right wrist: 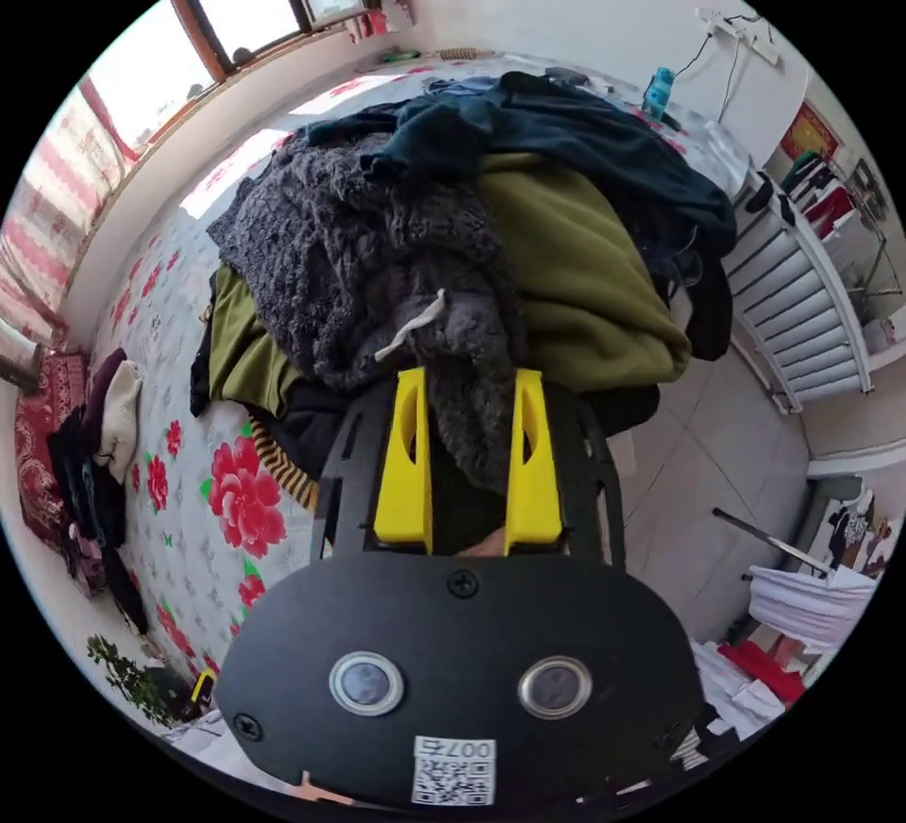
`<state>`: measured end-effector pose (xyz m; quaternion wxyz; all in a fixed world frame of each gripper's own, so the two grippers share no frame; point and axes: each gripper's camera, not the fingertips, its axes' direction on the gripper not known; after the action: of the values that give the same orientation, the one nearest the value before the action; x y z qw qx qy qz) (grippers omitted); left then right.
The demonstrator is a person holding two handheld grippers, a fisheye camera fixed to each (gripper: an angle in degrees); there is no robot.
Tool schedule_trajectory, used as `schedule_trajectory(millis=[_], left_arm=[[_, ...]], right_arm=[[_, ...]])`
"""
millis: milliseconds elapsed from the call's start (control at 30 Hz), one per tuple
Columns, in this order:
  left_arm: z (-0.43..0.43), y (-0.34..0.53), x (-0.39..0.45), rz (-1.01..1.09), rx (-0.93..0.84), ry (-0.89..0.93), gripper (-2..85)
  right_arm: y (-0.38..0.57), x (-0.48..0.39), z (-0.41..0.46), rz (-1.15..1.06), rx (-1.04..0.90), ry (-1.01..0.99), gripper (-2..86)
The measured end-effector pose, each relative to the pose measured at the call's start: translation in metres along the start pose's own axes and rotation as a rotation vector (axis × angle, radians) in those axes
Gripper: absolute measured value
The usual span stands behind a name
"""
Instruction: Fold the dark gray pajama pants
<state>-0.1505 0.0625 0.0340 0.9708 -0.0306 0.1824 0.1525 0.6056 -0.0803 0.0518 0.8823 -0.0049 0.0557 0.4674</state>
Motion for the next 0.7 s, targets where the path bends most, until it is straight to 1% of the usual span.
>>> schedule_trajectory(millis=[33,67,100,133,200,233,267,300,333,400,433,500,533,600,633,667,700], left_arm=[[0.002,0.003,-0.003,-0.014,0.000,-0.007,-0.8],[0.003,0.006,-0.006,-0.024,0.006,-0.014,-0.9],[0.003,0.008,-0.008,-0.027,0.009,-0.015,-0.9],[0.005,0.011,-0.011,-0.028,0.015,-0.012,-0.9],[0.007,0.015,-0.015,-0.019,0.020,-0.002,-0.8],[0.009,0.017,-0.018,-0.007,0.028,0.006,-0.7],[0.009,0.018,-0.021,0.006,0.039,0.013,-0.6],[0.009,0.019,-0.022,0.012,0.046,0.016,-0.5],[0.008,0.021,-0.025,0.021,0.066,0.023,-0.1],[0.003,0.025,-0.031,0.035,0.108,0.039,0.7],[-0.001,0.030,-0.036,0.041,0.139,0.051,1.4],[-0.007,0.040,-0.045,0.049,0.187,0.070,3.1],[-0.011,0.048,-0.053,0.049,0.217,0.084,4.1],[-0.014,0.063,-0.067,0.033,0.253,0.106,5.2],[-0.016,0.073,-0.079,0.015,0.278,0.124,5.9],[-0.017,0.085,-0.093,-0.010,0.298,0.136,6.8],[-0.017,0.091,-0.100,-0.027,0.304,0.136,7.2]], right_arm=[[0.008,-0.007,-0.007,-0.017,0.056,0.015,5.0],[0.025,-0.023,-0.024,-0.076,0.169,-0.036,3.4],[0.041,-0.040,-0.041,-0.139,0.248,-0.147,2.5],[0.049,-0.049,-0.049,-0.170,0.274,-0.204,2.0],[0.083,-0.097,-0.075,-0.332,0.298,-0.409,0.9],[0.094,-0.112,-0.081,-0.386,0.298,-0.451,0.7],[0.118,-0.146,-0.092,-0.511,0.281,-0.528,0.4],[0.146,-0.181,-0.100,-0.616,0.255,-0.577,0.2],[0.161,-0.199,-0.103,-0.667,0.240,-0.592,0.1],[0.234,-0.272,-0.112,-0.904,0.186,-0.631,0.0],[0.254,-0.289,-0.114,-0.963,0.172,-0.642,0.0],[0.336,-0.354,-0.117,-1.179,0.065,-0.726,0.0],[0.358,-0.370,-0.118,-1.237,0.027,-0.765,0.0],[0.451,-0.426,-0.122,-1.493,-0.152,-0.936,0.2],[0.476,-0.441,-0.123,-1.558,-0.216,-0.975,0.3],[0.527,-0.468,-0.124,-1.677,-0.342,-1.020,0.6],[0.574,-0.490,-0.126,-1.779,-0.424,-1.033,1.0]])
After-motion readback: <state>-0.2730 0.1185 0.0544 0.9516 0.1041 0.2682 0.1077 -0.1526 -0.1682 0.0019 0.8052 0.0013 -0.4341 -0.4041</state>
